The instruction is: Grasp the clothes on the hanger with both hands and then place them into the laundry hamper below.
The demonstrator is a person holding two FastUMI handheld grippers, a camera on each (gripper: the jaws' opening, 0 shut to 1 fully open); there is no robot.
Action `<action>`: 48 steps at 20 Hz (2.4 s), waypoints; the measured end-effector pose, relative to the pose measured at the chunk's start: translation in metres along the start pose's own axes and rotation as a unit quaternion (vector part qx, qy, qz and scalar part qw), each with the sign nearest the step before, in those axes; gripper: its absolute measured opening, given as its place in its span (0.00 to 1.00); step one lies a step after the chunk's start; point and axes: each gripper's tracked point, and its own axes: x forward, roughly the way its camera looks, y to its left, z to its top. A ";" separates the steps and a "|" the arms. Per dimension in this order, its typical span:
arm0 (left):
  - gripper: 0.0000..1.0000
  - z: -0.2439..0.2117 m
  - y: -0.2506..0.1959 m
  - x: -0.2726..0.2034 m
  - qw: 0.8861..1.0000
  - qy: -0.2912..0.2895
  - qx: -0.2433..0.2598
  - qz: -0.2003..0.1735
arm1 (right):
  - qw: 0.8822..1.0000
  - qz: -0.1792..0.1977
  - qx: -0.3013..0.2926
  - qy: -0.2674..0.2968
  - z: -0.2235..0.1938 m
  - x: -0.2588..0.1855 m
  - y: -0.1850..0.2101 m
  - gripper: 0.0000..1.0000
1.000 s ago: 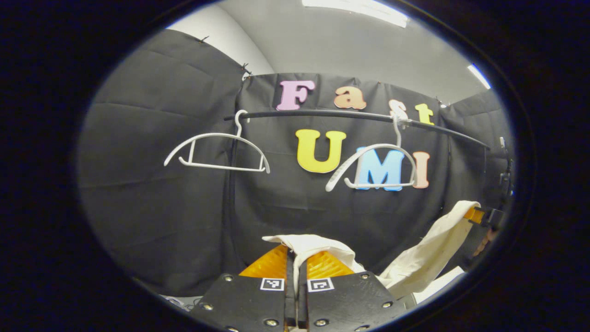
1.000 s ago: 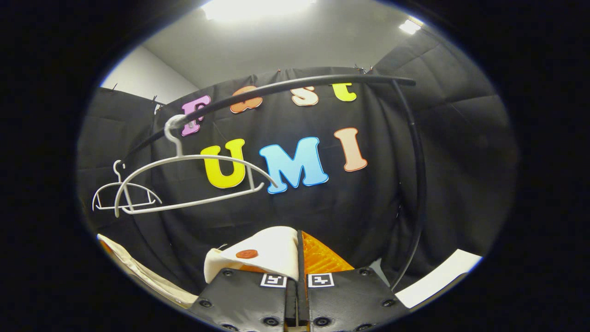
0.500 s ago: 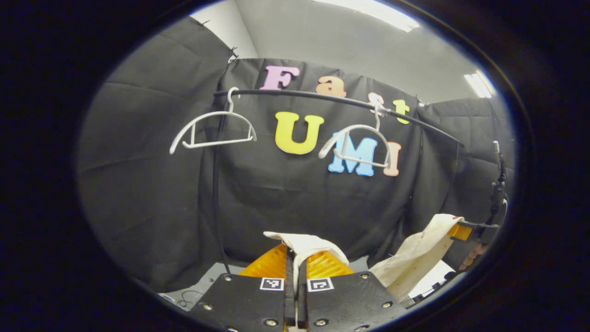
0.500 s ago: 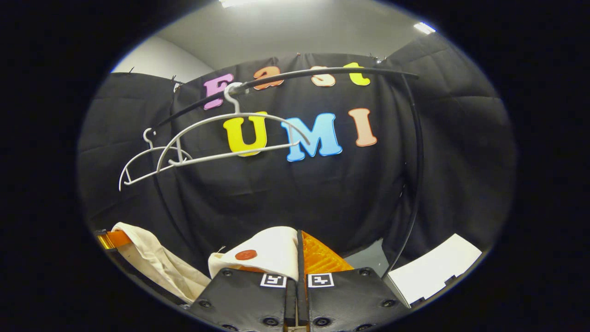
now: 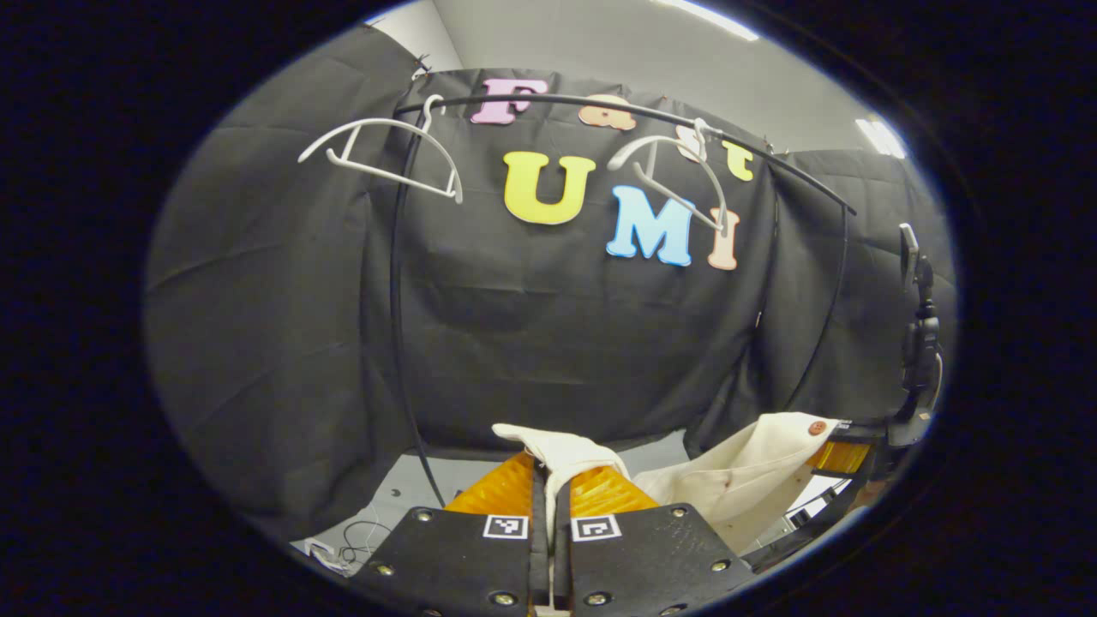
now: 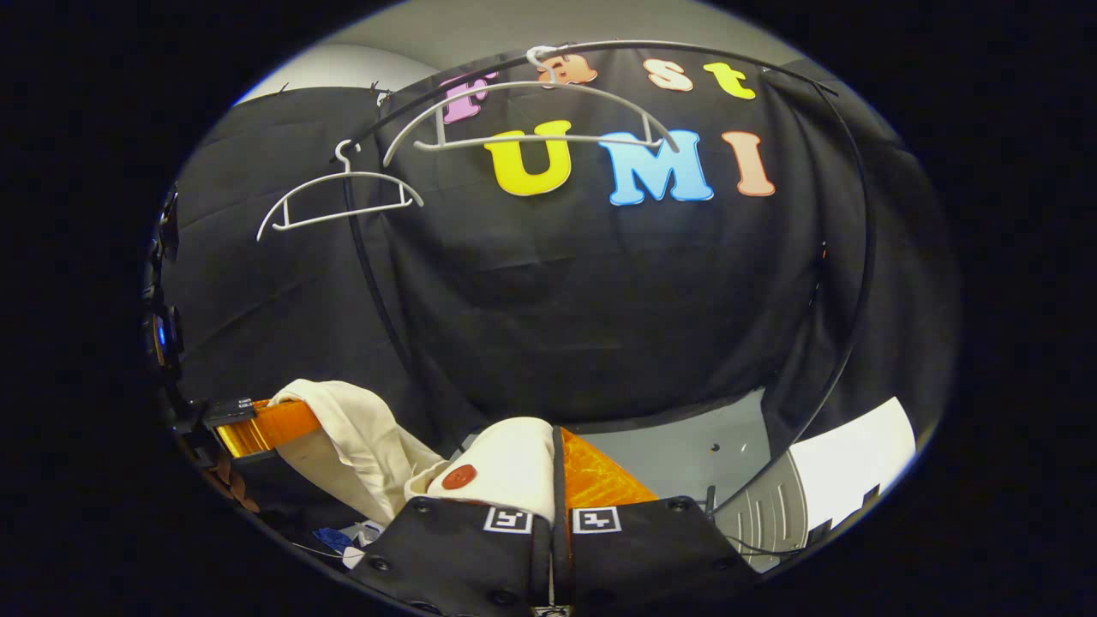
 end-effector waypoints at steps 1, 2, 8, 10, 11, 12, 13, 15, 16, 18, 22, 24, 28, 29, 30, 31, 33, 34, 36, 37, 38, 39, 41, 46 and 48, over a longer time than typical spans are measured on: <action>0.05 -0.014 0.003 0.006 1.000 0.010 0.003 -0.001 | 1.000 -0.002 0.002 0.011 -0.009 0.007 0.001 0.07; 0.04 -0.030 0.006 0.008 1.000 0.020 0.007 0.000 | 1.000 -0.005 0.002 0.022 -0.018 0.014 0.001 0.07; 0.04 -0.095 0.022 0.026 0.996 0.087 0.016 0.002 | 0.995 -0.043 0.013 0.090 -0.069 0.047 -0.026 0.03; 0.05 -0.117 0.027 0.036 0.994 0.107 0.019 0.003 | 0.992 -0.053 0.014 0.113 -0.085 0.055 -0.035 0.07; 0.05 -0.126 0.028 0.042 0.993 0.116 0.018 0.004 | 0.991 -0.057 0.014 0.123 -0.093 0.058 -0.038 0.03; 0.04 -0.136 0.032 0.048 0.992 0.127 0.017 0.006 | 0.989 -0.060 0.014 0.134 -0.102 0.062 -0.038 0.03; 0.04 -0.146 0.034 0.053 0.990 0.138 0.014 0.007 | 0.987 -0.063 0.016 0.144 -0.108 0.065 -0.040 0.03; 0.04 -0.161 0.041 0.059 0.987 0.159 0.011 0.012 | 0.984 -0.068 0.024 0.161 -0.122 0.070 -0.043 0.04; 0.04 -0.169 0.043 0.061 0.986 0.167 0.011 0.015 | 0.983 -0.070 0.028 0.168 -0.127 0.071 -0.045 0.04; 0.05 -0.181 0.047 0.062 0.983 0.181 0.010 0.020 | 0.981 -0.071 0.029 0.179 -0.136 0.073 -0.047 0.07; 0.04 -0.204 0.057 0.066 0.977 0.209 0.011 0.037 | 0.977 -0.071 0.034 0.197 -0.148 0.072 -0.052 0.03; 0.04 -0.215 0.060 0.064 0.974 0.225 0.005 0.042 | 0.975 -0.070 0.039 0.206 -0.153 0.074 -0.054 0.10; 0.03 -0.232 0.059 0.062 0.967 0.251 -0.021 0.046 | 0.974 -0.055 0.036 0.218 -0.154 0.069 -0.050 0.23; 0.11 -0.233 0.060 0.061 0.967 0.250 -0.027 0.048 | 0.974 -0.049 0.035 0.219 -0.154 0.068 -0.048 0.31; 0.12 -0.233 0.056 0.057 0.967 0.248 -0.037 0.036 | 0.974 -0.047 0.031 0.220 -0.156 0.066 -0.047 0.37; 0.31 -0.235 0.053 0.052 0.966 0.253 -0.043 0.028 | 0.975 -0.041 0.028 0.218 -0.155 0.062 -0.045 0.34; 0.70 -0.242 0.056 0.046 0.964 0.261 -0.032 0.030 | 0.975 -0.024 0.025 0.221 -0.158 0.055 -0.036 0.66; 0.89 -0.239 0.061 0.043 0.965 0.258 -0.024 0.038 | 0.975 -0.023 0.019 0.219 -0.157 0.053 -0.036 0.82; 0.98 -0.231 0.062 0.036 0.968 0.247 -0.013 0.045 | 0.977 -0.022 0.007 0.211 -0.154 0.045 -0.037 1.00; 0.94 -0.225 0.060 0.031 0.969 0.242 -0.012 0.045 | 0.978 -0.023 0.003 0.206 -0.151 0.040 -0.038 0.99; 0.94 -0.219 0.056 0.025 0.971 0.236 -0.010 0.046 | 0.980 -0.024 0.000 0.197 -0.145 0.034 -0.039 0.98; 0.94 -0.212 0.052 0.020 0.972 0.231 -0.006 0.045 | 0.982 -0.026 -0.001 0.188 -0.139 0.029 -0.042 0.98; 0.94 -0.197 0.045 0.009 0.974 0.222 -0.001 0.046 | 0.986 -0.036 0.000 0.164 -0.120 0.019 -0.051 0.98; 0.92 -0.147 0.020 -0.012 0.981 0.191 0.004 0.041 | 0.993 -0.060 0.012 0.100 -0.070 -0.006 -0.077 0.98; 0.94 -0.118 0.016 -0.023 0.985 0.165 0.011 0.057 | 0.996 -0.066 0.020 0.064 -0.045 -0.017 -0.090 0.98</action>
